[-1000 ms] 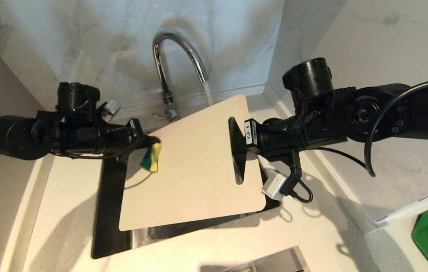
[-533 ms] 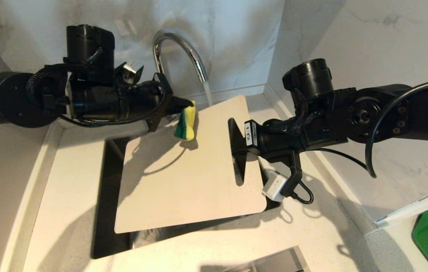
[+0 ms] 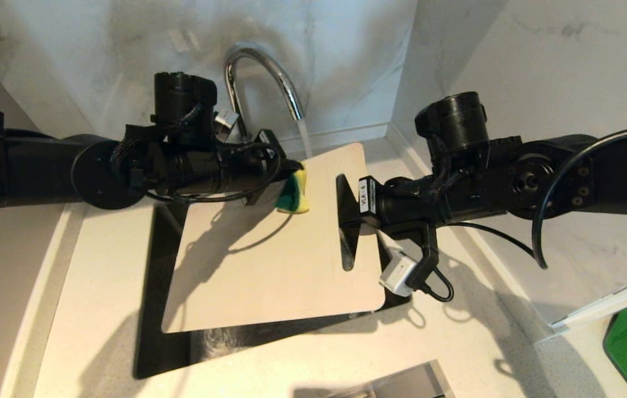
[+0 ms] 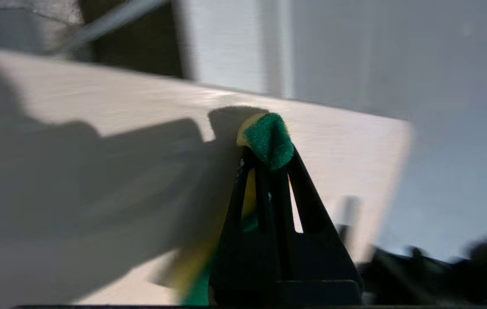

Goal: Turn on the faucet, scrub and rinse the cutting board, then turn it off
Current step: Scrub the cutting board underwater

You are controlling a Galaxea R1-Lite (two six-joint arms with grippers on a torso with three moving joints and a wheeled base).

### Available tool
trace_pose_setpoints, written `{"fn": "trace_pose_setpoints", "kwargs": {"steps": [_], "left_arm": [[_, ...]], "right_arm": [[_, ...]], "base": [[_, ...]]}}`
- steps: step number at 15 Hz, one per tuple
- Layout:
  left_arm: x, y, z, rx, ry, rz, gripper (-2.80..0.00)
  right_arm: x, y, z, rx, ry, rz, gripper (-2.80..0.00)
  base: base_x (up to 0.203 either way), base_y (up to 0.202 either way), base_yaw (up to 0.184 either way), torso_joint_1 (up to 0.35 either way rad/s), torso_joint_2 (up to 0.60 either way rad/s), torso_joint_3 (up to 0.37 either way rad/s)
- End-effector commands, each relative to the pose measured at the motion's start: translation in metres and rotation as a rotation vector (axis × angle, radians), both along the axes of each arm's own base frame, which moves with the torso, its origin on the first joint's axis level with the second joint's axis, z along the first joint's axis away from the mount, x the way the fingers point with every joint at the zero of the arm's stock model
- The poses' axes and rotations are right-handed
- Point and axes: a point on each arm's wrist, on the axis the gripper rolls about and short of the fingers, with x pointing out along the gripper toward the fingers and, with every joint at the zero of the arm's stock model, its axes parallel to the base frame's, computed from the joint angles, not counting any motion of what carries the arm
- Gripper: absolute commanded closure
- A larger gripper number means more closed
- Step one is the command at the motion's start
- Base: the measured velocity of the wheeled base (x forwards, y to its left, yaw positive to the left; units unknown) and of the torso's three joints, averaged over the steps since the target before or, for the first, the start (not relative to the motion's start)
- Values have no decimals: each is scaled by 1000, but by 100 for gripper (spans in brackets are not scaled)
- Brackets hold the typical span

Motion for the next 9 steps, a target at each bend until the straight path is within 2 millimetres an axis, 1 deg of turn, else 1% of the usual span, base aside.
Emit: {"fn": "trace_pose_setpoints", "kwargs": {"steps": [1,4,7,9], "left_arm": [[13,16,-18,46,34,41,0],[23,40,-30,80,57,91,0],[27,63,-44,108,99,127,0],[28,86,-55,119,126,131,0]], "right_arm": [[-1,-1,0,17,-29,13,0],[-3,-1,3,20,-36,15,0],[-4,-1,5,24,-43,17,0],[-5,-2,6,25,-45,17,0]], "base": [[0,0,0,0,0,0],[0,0,0,0,0,0],[0,0,0,0,0,0],[0,0,0,0,0,0]]}}
